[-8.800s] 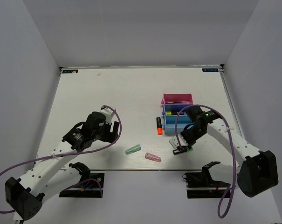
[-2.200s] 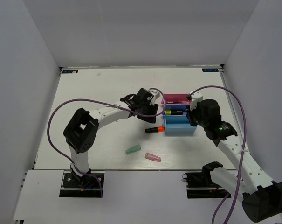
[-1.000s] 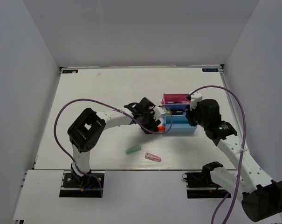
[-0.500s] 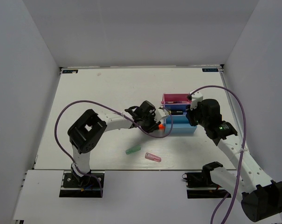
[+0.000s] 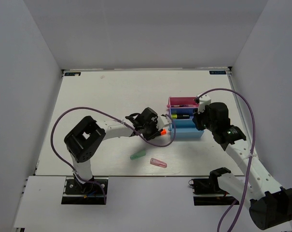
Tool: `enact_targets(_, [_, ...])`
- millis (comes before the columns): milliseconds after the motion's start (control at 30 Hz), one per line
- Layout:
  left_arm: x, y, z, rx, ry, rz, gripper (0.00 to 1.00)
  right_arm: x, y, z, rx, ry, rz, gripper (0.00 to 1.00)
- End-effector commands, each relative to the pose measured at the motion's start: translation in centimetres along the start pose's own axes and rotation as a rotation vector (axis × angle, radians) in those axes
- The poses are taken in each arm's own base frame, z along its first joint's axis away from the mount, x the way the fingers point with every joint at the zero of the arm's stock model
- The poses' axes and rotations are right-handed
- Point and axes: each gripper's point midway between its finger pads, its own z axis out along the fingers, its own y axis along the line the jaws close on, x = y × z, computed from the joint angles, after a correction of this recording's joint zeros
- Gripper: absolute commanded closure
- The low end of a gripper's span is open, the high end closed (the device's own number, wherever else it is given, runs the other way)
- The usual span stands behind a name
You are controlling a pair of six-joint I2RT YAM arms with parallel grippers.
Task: Sort the stationery into containers
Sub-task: Pick up the pen from the center of the board, then place the pen in the storage box.
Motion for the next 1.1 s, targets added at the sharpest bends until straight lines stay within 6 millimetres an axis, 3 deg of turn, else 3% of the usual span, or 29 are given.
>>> enact_targets(0, [5.7, -0.4, -2.2, -0.001, 0.187, 0.001, 1.00, -0.9, 0.0, -0.2, -0.002, -0.043, 0.009, 0.76])
enact_targets(133, [6.1, 1.0, -3.9, -0.045, 0.177, -0.058, 1.00, -1.1, 0.1, -0.4, -0.005, -0.051, 0.010, 0.75])
enact_targets(233, [4.7, 2.4, -6.0, -0.090, 0.117, -0.097, 1.00, -1.1, -0.1, -0.5, -0.002, -0.057, 0.010, 0.75])
enact_targets(400, [-0.6, 4.4, -9.6, -0.157, -0.032, -0.098, 1.00, -1.1, -0.4, -0.6, 0.016, -0.068, -0.007, 0.75])
enact_targets(467, [-3.8, 5.0, -10.9, -0.160, -0.104, -0.094, 1.00, -1.2, -0.4, -0.6, 0.018, -0.075, -0.017, 0.80])
enact_targets(500, [-4.5, 4.9, -10.9, -0.148, -0.115, -0.094, 1.00, -1.0, -0.4, -0.6, 0.019, -0.075, -0.020, 0.83])
enact_targets(567, [-7.7, 5.0, -11.8, -0.136, -0.191, -0.092, 1.00, -1.1, -0.6, -0.7, 0.028, -0.083, -0.036, 0.95])
enact_targets(633, [-9.8, 4.6, -11.3, -0.105, -0.237, -0.095, 1.00, -1.1, -0.7, -0.8, 0.034, -0.090, -0.055, 1.00])
enact_targets(667, [-11.8, 4.9, -11.9, -0.108, -0.282, -0.083, 1.00, -1.1, -0.8, -0.9, 0.033, -0.093, -0.068, 1.00])
enact_targets(733, [-12.7, 4.0, -10.1, -0.069, -0.286, -0.069, 1.00, -1.0, -0.9, -0.9, 0.036, -0.097, -0.088, 1.00])
enact_targets(767, [-14.7, 4.1, -10.0, -0.065, -0.321, -0.056, 1.00, -1.2, -1.0, -1.1, 0.040, -0.104, -0.098, 1.00])
enact_targets(800, [-14.9, 3.8, -8.9, -0.049, -0.312, -0.050, 1.00, -1.2, -0.8, -1.1, 0.036, -0.105, -0.101, 1.00])
enact_targets(900, [-17.8, 3.1, -8.1, -0.025, -0.359, -0.013, 1.00, -1.2, -1.1, -1.1, 0.050, -0.112, -0.111, 1.00])
enact_targets(933, [-18.3, 2.8, -6.7, -0.012, -0.349, -0.001, 1.00, -1.1, -1.2, -1.0, 0.053, -0.112, -0.110, 1.00])
enact_targets(1067, [-20.4, 2.9, -5.4, 0.014, -0.373, 0.010, 1.00, -1.2, -1.8, -1.3, 0.091, -0.122, -0.113, 1.00])
